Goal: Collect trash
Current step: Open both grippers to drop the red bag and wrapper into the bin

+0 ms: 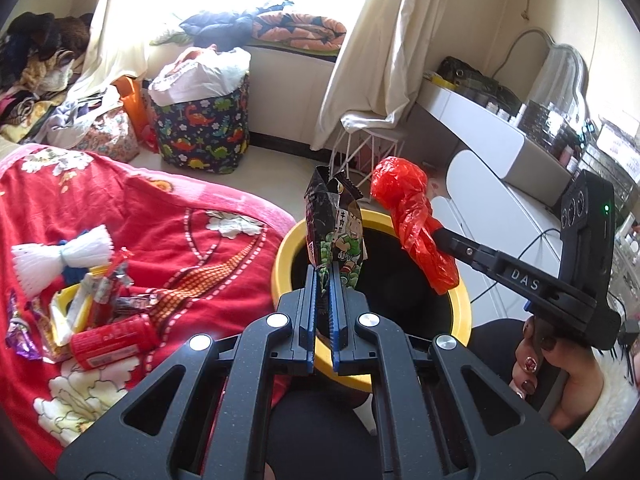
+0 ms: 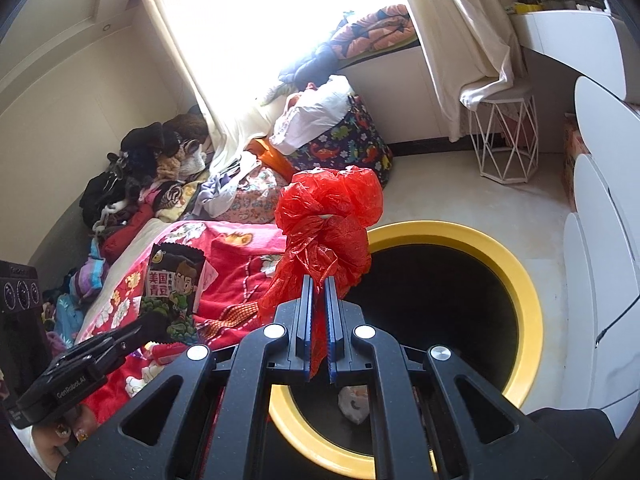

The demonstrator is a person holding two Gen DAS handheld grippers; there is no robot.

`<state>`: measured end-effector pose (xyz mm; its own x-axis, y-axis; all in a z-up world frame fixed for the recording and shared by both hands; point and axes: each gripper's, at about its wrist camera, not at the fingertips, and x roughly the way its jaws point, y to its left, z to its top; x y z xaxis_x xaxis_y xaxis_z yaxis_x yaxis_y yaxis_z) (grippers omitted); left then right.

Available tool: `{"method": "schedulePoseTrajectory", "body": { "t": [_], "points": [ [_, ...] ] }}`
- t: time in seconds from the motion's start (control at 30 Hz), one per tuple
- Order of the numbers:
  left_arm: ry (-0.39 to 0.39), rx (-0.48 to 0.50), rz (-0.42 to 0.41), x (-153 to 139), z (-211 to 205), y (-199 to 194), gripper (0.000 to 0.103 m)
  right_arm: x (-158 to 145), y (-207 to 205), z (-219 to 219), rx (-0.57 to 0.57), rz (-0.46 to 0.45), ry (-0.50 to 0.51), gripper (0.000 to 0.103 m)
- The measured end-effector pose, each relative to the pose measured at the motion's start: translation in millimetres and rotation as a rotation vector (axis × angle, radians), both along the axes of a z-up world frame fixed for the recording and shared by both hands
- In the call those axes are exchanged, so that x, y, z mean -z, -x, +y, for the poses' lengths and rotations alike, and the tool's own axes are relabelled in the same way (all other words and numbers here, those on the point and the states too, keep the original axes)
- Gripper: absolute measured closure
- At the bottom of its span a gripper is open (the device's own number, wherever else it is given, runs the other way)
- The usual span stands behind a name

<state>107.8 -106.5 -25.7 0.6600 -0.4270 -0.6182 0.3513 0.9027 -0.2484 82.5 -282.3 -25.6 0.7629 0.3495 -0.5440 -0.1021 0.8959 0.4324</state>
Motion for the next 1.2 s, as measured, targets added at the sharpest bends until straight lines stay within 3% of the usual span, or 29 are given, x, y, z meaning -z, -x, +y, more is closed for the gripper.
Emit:
{"method": "schedulePoseTrajectory", "body": {
  "t": [0.83, 0.93, 0.97, 1.0, 1.03, 1.07, 1.17, 1.2],
  "points": [
    [-0.075, 0.087, 0.095, 45, -56, -24, 0.101, 30, -13, -37, 0.098, 0.121, -0.044, 0.097],
    [-0.073, 0.093, 0.094, 48, -59, -26, 0.100, 34, -16, -38, 0.098, 0.140, -0.051, 0.093],
    [-0.069, 0.093, 0.093, 49, -59, -27, 0.096, 35, -17, -38, 0.106, 0.150, -0.053, 0.083],
    [-0.061, 0.094, 0.095, 49, -59, -27, 0.080, 37, -17, -40, 0.119, 0.156, -0.053, 0.070],
    [-0.057, 0.094, 0.096, 50, -58, -27, 0.055, 37, -17, -41, 0.129, 0.157, -0.053, 0.064],
    [-0.051, 0.091, 0.098, 50, -57, -27, 0.045, 38, -17, -42, 0.141, 0.157, -0.054, 0.055],
    [-0.034, 0.077, 0.090, 49, -53, -24, 0.029, 39, -16, -46, 0.169, 0.153, -0.049, 0.049],
    [-0.043, 0.059, 0.076, 47, -51, -22, 0.017, 39, -16, -47, 0.175, 0.154, -0.046, 0.047]
  ]
}}
